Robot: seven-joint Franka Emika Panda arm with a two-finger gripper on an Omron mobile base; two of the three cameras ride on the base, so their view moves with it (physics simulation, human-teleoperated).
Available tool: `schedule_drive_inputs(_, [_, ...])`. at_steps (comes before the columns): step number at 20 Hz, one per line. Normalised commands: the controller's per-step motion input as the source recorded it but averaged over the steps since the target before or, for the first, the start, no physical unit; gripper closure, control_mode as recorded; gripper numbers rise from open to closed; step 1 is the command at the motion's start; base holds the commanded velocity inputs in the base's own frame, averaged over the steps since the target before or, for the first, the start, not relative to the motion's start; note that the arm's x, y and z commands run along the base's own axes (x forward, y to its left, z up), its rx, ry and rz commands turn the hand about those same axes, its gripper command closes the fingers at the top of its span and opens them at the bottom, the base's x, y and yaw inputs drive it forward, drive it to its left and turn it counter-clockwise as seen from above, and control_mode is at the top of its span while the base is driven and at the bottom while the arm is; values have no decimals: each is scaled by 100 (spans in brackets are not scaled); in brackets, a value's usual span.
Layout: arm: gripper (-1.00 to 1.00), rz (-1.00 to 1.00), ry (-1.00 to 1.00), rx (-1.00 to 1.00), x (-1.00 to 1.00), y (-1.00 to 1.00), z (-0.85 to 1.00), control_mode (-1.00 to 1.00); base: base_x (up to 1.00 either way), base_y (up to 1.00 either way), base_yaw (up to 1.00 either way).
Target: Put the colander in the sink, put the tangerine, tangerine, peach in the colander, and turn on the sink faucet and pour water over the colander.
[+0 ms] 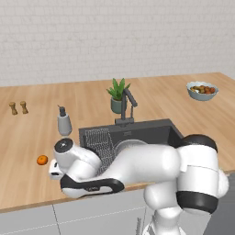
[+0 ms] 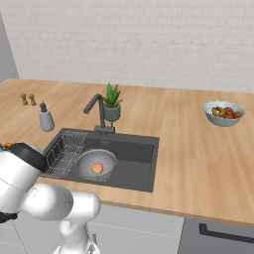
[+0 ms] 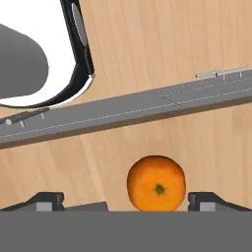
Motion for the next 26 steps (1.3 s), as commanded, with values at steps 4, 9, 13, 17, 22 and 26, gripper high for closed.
schedule_drive_inputs(4, [-100, 0, 4, 0, 21, 30, -30, -100, 0, 0, 0])
schedule_drive_inputs(9, [-100, 0, 5, 0, 7, 9, -32, -100, 0, 0, 0])
schedule_drive_inputs(13, [-100, 0, 3, 0, 14, 0, -31, -100, 0, 0, 0])
schedule_drive_inputs(17, [-100, 0, 1, -1, 12, 0, -31, -100, 0, 0, 0])
schedule_drive_inputs(22, [100, 0, 0, 0, -3, -3, -19, -100, 0, 0, 0])
schedule_drive_inputs(26, [100, 0, 0, 0, -4, -30, 3, -100, 0, 0, 0])
